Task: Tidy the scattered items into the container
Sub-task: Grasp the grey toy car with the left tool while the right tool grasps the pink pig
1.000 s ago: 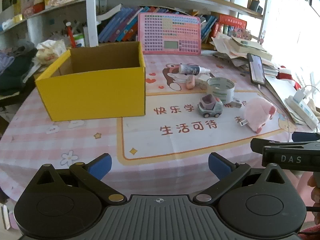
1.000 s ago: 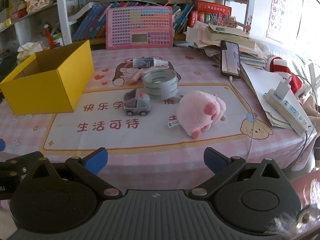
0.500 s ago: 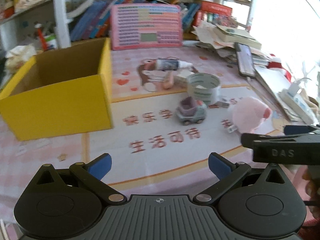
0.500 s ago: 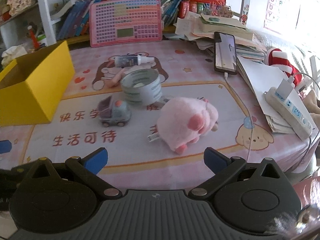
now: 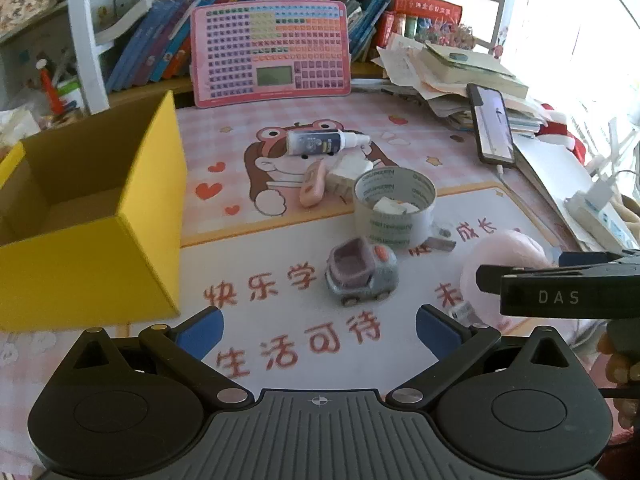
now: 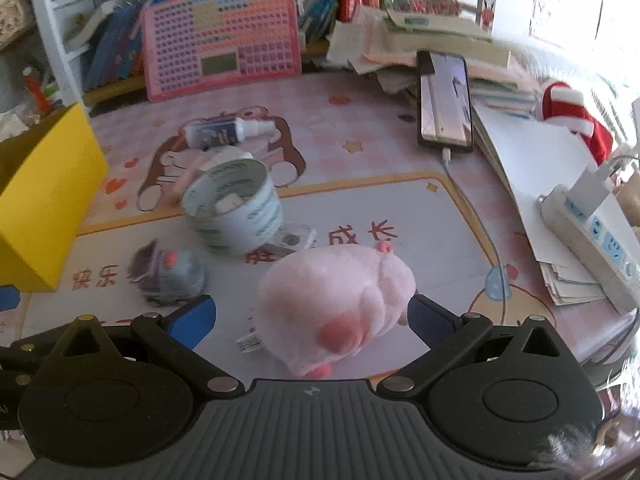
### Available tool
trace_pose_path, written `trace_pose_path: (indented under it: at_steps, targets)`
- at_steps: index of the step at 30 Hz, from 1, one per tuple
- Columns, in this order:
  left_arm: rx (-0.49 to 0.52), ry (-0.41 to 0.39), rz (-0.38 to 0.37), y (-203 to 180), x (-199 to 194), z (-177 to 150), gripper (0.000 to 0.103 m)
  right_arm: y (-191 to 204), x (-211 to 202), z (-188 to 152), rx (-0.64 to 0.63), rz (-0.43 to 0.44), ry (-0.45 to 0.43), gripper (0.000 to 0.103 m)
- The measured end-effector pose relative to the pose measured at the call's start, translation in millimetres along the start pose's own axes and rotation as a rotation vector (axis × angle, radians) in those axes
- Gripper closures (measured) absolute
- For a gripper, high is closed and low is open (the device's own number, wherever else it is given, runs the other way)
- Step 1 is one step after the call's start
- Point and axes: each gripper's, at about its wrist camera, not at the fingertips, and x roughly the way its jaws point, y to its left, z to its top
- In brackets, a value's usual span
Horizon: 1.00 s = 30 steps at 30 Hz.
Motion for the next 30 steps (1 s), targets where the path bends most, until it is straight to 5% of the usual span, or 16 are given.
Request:
trace_pose_path:
  at_steps: [19, 25, 27, 30]
  targets:
    - [0.141, 0.085, 0.038, -40, 77, 34, 0.007, -39, 58, 26, 0.037, 0.017, 0.1, 0.0]
    - [0.116, 0.141, 0.046, -37, 97, 32, 0.022, -45, 64, 27, 0.043, 0.041, 0.102, 0.001]
    - [0.107, 0.153, 0.028, -37, 100, 32, 0.038, -45, 65, 27, 0.039, 0.048, 0.099, 0.002]
    - [0.113, 0.153, 0.01, -38, 102, 31, 0.04, -45, 64, 28, 0.028, 0.05, 0.093, 0.006]
